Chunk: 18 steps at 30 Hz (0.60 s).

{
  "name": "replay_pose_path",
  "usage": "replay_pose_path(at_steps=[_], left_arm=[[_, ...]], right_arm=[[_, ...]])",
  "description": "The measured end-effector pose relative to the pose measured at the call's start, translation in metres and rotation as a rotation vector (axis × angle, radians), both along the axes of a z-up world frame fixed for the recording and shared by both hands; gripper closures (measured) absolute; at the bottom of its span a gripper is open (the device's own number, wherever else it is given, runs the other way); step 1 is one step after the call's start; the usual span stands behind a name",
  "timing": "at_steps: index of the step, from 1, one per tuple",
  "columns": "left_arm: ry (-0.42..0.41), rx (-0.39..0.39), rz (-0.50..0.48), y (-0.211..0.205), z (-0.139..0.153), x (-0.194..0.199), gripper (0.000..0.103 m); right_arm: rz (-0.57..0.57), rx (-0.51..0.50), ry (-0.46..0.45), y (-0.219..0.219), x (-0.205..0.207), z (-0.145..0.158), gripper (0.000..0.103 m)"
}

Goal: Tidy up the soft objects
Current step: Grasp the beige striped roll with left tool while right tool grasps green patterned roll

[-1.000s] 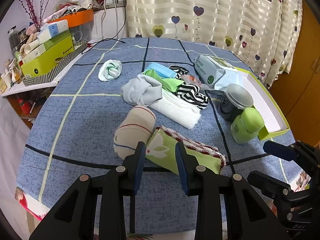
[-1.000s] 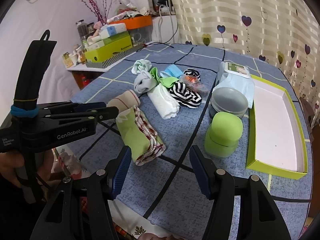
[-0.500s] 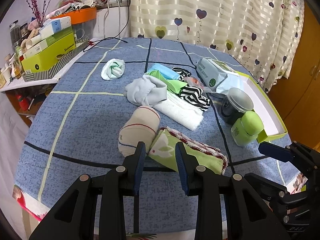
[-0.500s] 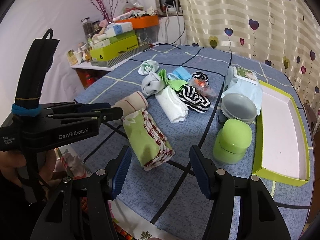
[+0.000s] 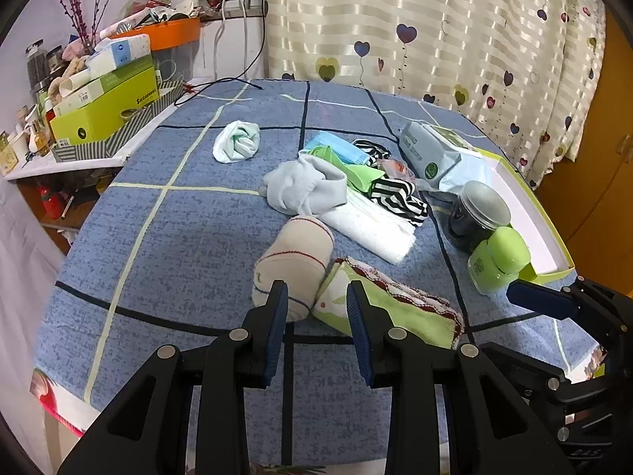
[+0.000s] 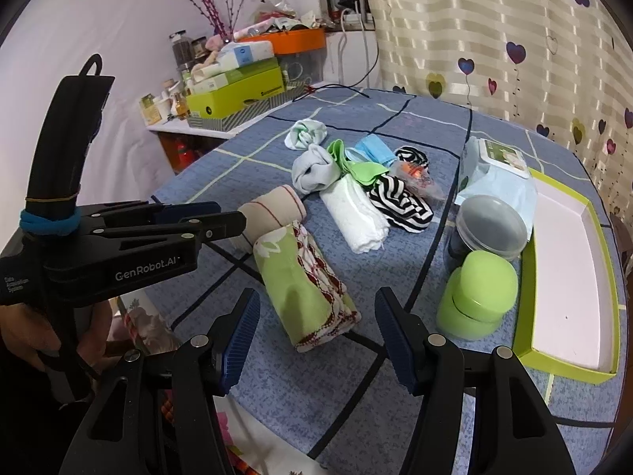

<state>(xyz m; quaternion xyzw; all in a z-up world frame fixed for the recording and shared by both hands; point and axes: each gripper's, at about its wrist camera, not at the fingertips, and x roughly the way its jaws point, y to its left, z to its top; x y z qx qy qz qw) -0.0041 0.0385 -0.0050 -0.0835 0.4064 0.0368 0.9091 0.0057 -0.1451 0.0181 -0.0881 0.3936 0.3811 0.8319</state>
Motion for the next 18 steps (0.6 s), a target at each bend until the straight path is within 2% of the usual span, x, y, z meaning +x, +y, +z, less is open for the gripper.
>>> replay_pose_path(at_steps=[18], left_arm=[[-0.027,-0.049,0.001,0.029,-0.004,0.001,0.071]], right_arm=[[0.052,-0.016,0.030,0.024,0.014,-0.012,0.043]])
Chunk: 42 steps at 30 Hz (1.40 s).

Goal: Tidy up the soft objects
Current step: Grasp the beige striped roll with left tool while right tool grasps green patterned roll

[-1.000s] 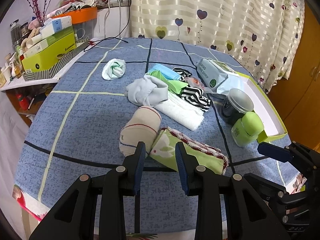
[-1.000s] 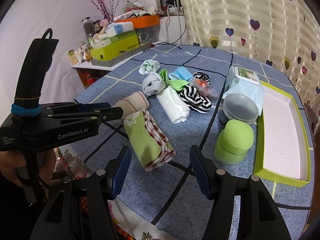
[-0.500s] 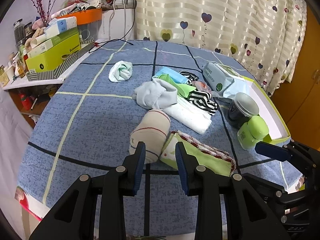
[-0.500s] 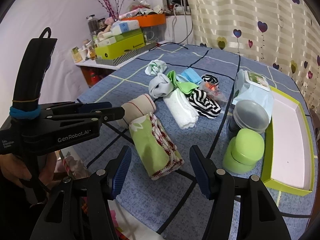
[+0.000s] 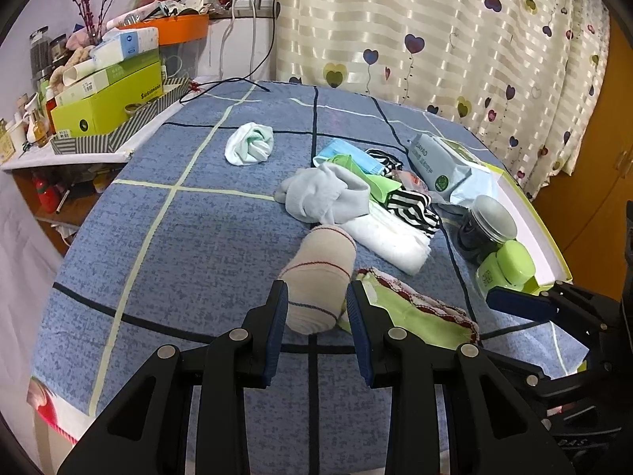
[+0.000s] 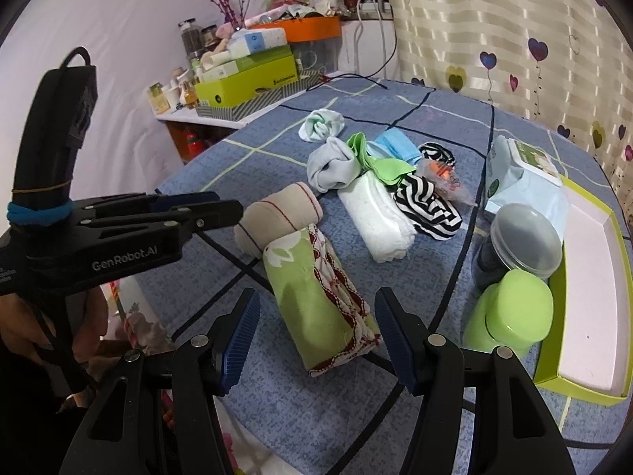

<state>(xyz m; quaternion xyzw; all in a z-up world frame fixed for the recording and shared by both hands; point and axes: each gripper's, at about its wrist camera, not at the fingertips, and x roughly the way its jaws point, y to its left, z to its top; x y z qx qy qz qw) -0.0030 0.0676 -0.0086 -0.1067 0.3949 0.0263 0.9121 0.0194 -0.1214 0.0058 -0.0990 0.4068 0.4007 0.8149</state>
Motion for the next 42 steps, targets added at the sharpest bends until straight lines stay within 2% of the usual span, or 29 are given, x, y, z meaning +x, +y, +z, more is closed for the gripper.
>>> replay_pose_path(at_steps=[6,13,14,16,22,24,26,30,38,42], left_arm=[[-0.016,-0.032,-0.018,0.010,-0.001,-0.001,0.071],[-0.015,-0.041,-0.042,0.018,-0.005,0.005,0.071],[-0.011,-0.045,-0.045,0.019,-0.006,0.006,0.070],[-0.006,-0.051,-0.051,0.022,-0.009,0.009,0.058],[0.000,-0.056,-0.076,0.022,-0.014,0.017,0.056],[0.007,-0.062,-0.084,0.023,-0.016,0.021,0.056],[0.013,-0.060,-0.089,0.023,-0.018,0.025,0.056],[0.019,-0.074,-0.117,0.023,-0.021,0.030,0.056],[0.033,-0.092,-0.159,0.019,-0.026,0.037,0.056],[0.040,-0.072,-0.193,0.009,-0.028,0.039,0.054]], right_arm=[[0.031,-0.021,0.008,0.012,0.003,-0.008,0.042],[0.071,-0.095,0.016,0.033,0.012,-0.027,0.042],[0.077,-0.108,0.013,0.036,0.013,-0.029,0.042],[0.084,-0.127,0.009,0.041,0.015,-0.034,0.042],[0.087,-0.165,0.002,0.046,0.023,-0.044,0.043],[0.094,-0.175,-0.013,0.047,0.022,-0.045,0.055],[0.097,-0.167,-0.016,0.047,0.022,-0.044,0.063],[0.075,-0.131,-0.026,0.038,0.021,-0.035,0.072],[0.002,-0.095,-0.044,0.017,0.027,-0.022,0.073],[-0.016,-0.067,-0.058,0.010,0.028,-0.014,0.073]])
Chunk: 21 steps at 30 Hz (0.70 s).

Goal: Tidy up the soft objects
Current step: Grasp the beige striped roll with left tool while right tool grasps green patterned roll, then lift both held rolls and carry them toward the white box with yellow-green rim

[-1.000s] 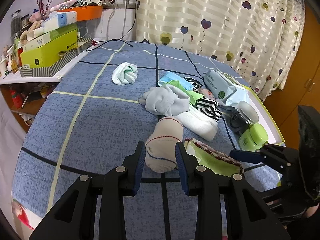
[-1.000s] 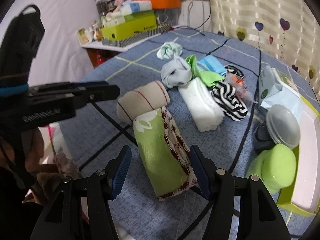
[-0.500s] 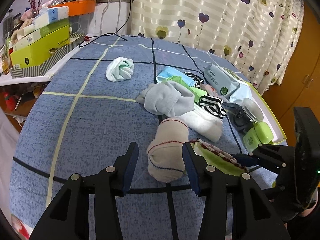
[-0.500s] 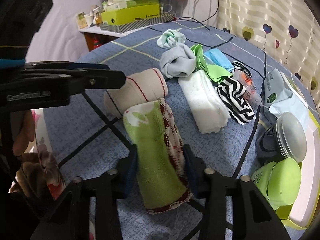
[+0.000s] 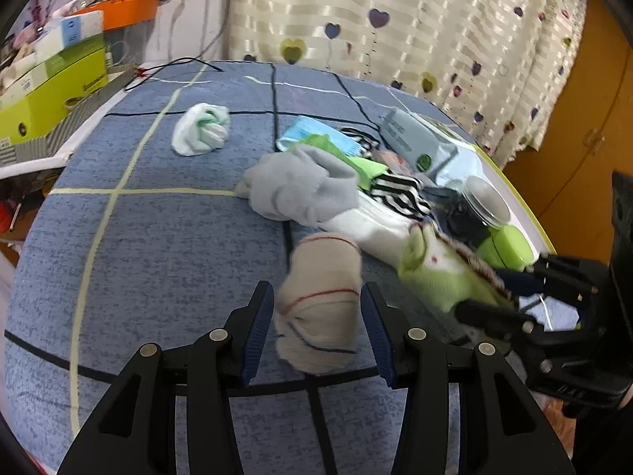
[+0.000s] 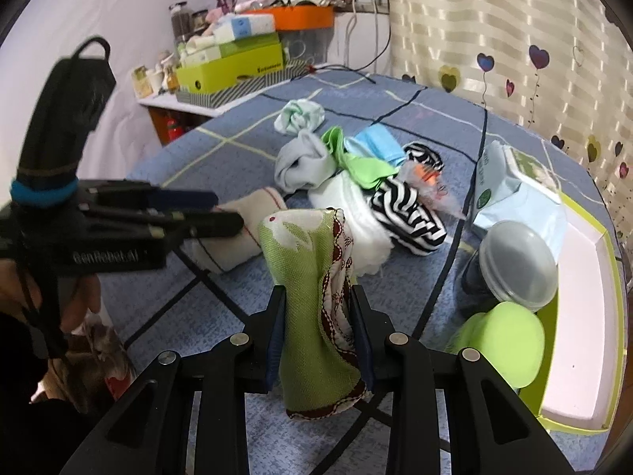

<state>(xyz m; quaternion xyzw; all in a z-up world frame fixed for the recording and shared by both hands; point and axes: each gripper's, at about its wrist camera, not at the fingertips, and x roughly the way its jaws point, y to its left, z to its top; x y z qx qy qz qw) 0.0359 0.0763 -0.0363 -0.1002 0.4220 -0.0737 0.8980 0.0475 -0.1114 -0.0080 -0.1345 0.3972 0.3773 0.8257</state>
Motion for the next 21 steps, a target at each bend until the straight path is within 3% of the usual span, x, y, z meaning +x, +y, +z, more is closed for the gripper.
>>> replay_pose_path(at_steps=[2,7,10,21], left_arm=[[0.006,0.016,0.003,-0.003,-0.002,0.002,0.049],[0.029,0.046,0.015,-0.005,-0.008,0.007,0.049],[0.086,0.013,0.022,-0.003,-0.021,0.011,0.049],[0.040,0.001,0.063,-0.001,-0.012,0.002,0.054]], right_arm=[[-0.002,0.009,-0.005,-0.002,-0.001,0.003,0.073],[-0.005,0.026,-0.013,-0.003,-0.003,0.008,0.073],[-0.006,0.033,-0.015,-0.003,-0.003,0.010,0.073],[-0.017,0.066,-0.039,-0.009,-0.007,0.021,0.073]])
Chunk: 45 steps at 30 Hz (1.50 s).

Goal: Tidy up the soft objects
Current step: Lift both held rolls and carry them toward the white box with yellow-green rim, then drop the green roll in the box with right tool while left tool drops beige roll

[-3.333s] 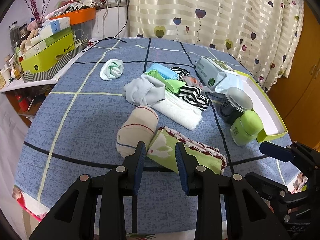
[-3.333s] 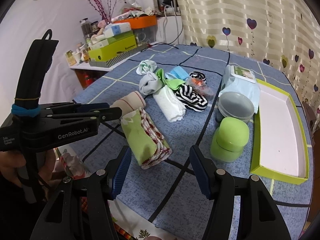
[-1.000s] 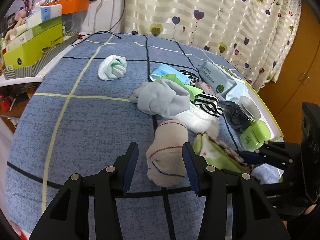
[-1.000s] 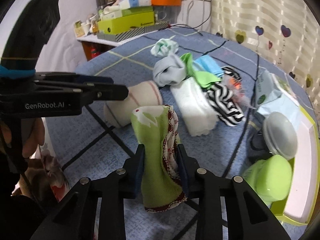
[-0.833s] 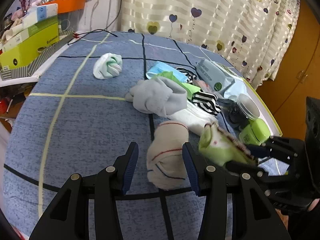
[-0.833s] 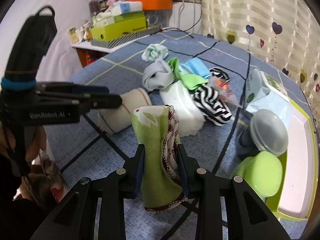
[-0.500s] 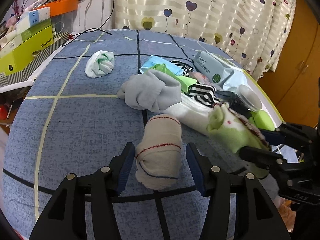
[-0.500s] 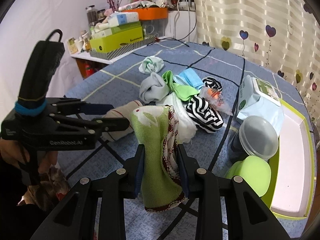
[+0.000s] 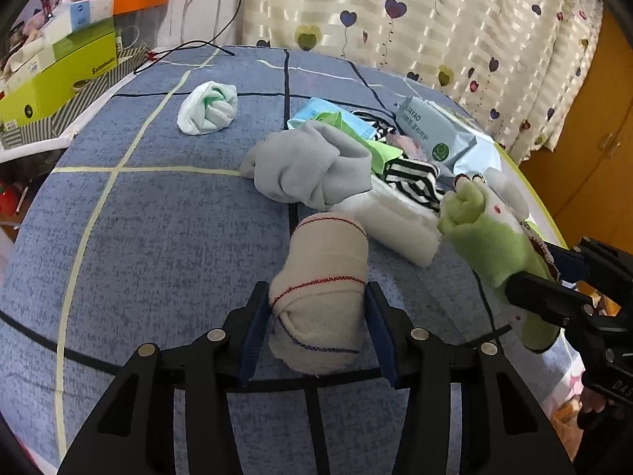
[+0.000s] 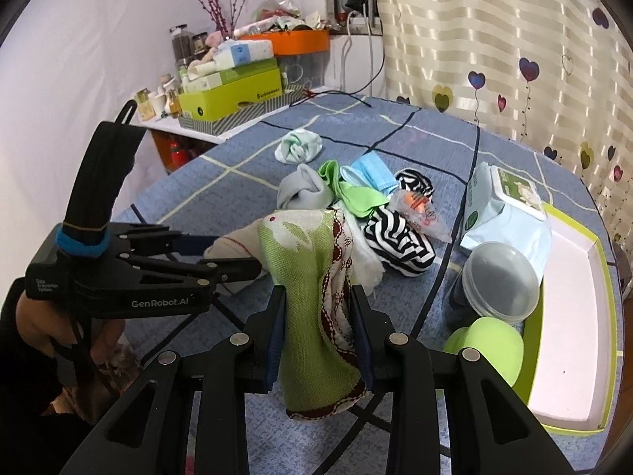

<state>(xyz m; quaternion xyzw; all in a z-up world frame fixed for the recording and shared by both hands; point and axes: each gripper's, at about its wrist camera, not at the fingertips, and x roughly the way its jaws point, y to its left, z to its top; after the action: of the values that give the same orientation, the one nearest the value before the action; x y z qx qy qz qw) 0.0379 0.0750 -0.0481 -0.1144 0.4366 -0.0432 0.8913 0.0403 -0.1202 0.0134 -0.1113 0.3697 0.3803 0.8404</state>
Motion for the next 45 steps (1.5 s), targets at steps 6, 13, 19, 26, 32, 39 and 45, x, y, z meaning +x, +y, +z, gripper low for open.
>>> replay_pose_path(at_steps=[6,13,19,26,32,39,45], left_arm=[[-0.050,0.002,0.012,-0.007,0.022,-0.008,0.055],[-0.124,0.017,-0.023,-0.029,0.056,-0.009,0.054],[-0.173,0.029,-0.082,-0.061,0.079,0.002,0.054],[-0.210,0.018,-0.165,-0.104,0.098,0.020,0.054],[-0.216,0.005,-0.221,-0.143,0.105,0.038,0.054],[-0.201,-0.001,-0.271,-0.185,0.105,0.063,0.054],[-0.180,-0.013,-0.298,-0.209,0.101,0.080,0.054]], right_arm=[[-0.020,0.035,-0.025,-0.012,-0.002,0.013,0.073],[-0.085,0.074,-0.070,-0.044,0.000,0.033,0.073],[-0.188,0.096,-0.100,-0.090,0.009,0.043,0.073],[-0.326,0.103,-0.099,-0.150,0.030,0.041,0.073],[-0.406,0.100,-0.074,-0.190,0.047,0.027,0.073],[-0.467,0.088,-0.014,-0.217,0.074,0.001,0.073],[-0.508,0.059,0.042,-0.229,0.100,-0.027,0.073]])
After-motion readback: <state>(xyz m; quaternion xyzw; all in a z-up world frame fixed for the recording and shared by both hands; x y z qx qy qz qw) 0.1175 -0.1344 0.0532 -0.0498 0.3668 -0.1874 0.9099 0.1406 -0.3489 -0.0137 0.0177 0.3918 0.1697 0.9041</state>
